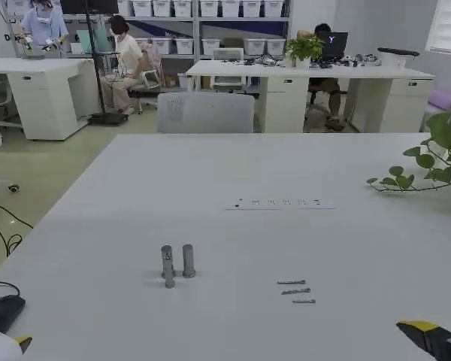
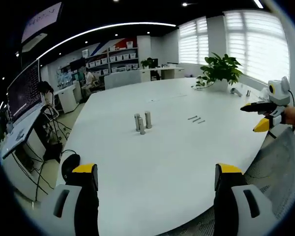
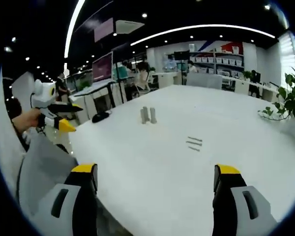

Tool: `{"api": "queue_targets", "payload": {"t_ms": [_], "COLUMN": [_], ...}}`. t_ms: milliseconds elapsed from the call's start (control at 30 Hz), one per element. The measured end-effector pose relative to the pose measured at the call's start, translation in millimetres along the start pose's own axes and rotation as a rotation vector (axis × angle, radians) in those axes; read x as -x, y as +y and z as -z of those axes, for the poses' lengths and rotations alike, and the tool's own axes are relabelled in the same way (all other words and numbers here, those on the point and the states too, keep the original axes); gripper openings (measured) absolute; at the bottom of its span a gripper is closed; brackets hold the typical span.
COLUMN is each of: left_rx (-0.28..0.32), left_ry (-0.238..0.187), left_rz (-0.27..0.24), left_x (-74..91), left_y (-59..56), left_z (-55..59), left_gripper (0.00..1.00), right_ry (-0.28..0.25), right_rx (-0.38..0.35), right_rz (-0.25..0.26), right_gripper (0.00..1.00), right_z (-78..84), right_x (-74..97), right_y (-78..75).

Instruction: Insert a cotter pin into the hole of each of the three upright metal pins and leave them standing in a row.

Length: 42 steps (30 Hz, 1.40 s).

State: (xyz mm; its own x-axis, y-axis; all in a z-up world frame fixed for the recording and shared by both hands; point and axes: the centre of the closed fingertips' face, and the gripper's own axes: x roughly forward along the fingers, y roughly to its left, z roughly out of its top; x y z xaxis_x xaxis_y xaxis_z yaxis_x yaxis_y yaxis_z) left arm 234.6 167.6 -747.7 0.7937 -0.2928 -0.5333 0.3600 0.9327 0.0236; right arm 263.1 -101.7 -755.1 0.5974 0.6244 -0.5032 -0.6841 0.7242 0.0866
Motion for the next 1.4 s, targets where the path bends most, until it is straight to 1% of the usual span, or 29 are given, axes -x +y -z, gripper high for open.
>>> {"api": "queue_targets", "payload": {"t_ms": [133, 233, 333, 433, 500, 567, 667, 800, 900, 1000, 1200, 1267, 1400], "left_rx": [-0.004, -0.001, 0.007, 0.003, -0.016, -0.021, -0.005, -0.007, -0.004, 0.003, 0.0, 0.001, 0.003], "left_ry": [0.0, -0.006, -0.012, -0.018, -0.02, -0.024, -0.035, -0.032, -0.034, -0.04, -0.034, -0.035, -0.042], "left_rz": [-0.003, -0.004, -0.008, -0.003, -0.004, -0.007, -0.003, -0.001, 0.003, 0.012, 0.022, 0.021, 0.025], "left_x": [0.8, 1.7, 2.3, 2.8, 3.5, 4.0, 4.4, 4.7, 4.9, 4.8, 4.3, 4.3, 4.5], "left_y": [1.0, 1.3, 2.1, 1.6, 1.0, 1.1, 0.3, 0.2, -0.5, -2.4, -4.5, -4.3, -5.2], "left_z": [-0.8, -2.3, -3.3, -4.1, -5.2, -6.3, -7.6, -6.1, -5.8, -5.9, -4.3, -4.8, -6.6], "left_gripper": [0.99, 0.99, 0.99, 0.99, 0.99, 0.99, 0.99, 0.99, 0.99, 0.99, 0.99, 0.98, 0.98], "right_ry": [-0.01, -0.019, -0.029, -0.045, -0.043, -0.042, -0.04, -0.027, -0.028, -0.023, -0.028, -0.038, -0.036], "right_rx": [-0.002, 0.019, 0.007, -0.006, -0.003, -0.002, -0.002, 0.014, 0.017, 0.031, 0.028, 0.024, 0.034], "right_rz": [0.003, 0.041, 0.058, 0.058, 0.061, 0.06, 0.045, 0.046, 0.039, 0.037, 0.033, 0.034, 0.037], "right_gripper": [0.95, 0.95, 0.96, 0.95, 0.95, 0.95, 0.95, 0.98, 1.0, 1.0, 1.0, 0.99, 0.94], "right_z": [-2.4, -4.3, -6.3, -8.6, -7.9, -6.2, -4.1, -0.9, -0.4, 0.6, -0.8, -2.0, 0.1], "right_x": [0.7, 2.1, 3.5, 4.3, 4.0, 3.5, 3.0, 2.9, 2.7, 2.4, 0.6, -0.2, -1.1], "right_y": [-0.3, -5.5, -8.7, -9.3, -8.6, -7.7, -3.8, -3.3, -2.2, -1.3, -0.5, -0.3, 0.7]}}
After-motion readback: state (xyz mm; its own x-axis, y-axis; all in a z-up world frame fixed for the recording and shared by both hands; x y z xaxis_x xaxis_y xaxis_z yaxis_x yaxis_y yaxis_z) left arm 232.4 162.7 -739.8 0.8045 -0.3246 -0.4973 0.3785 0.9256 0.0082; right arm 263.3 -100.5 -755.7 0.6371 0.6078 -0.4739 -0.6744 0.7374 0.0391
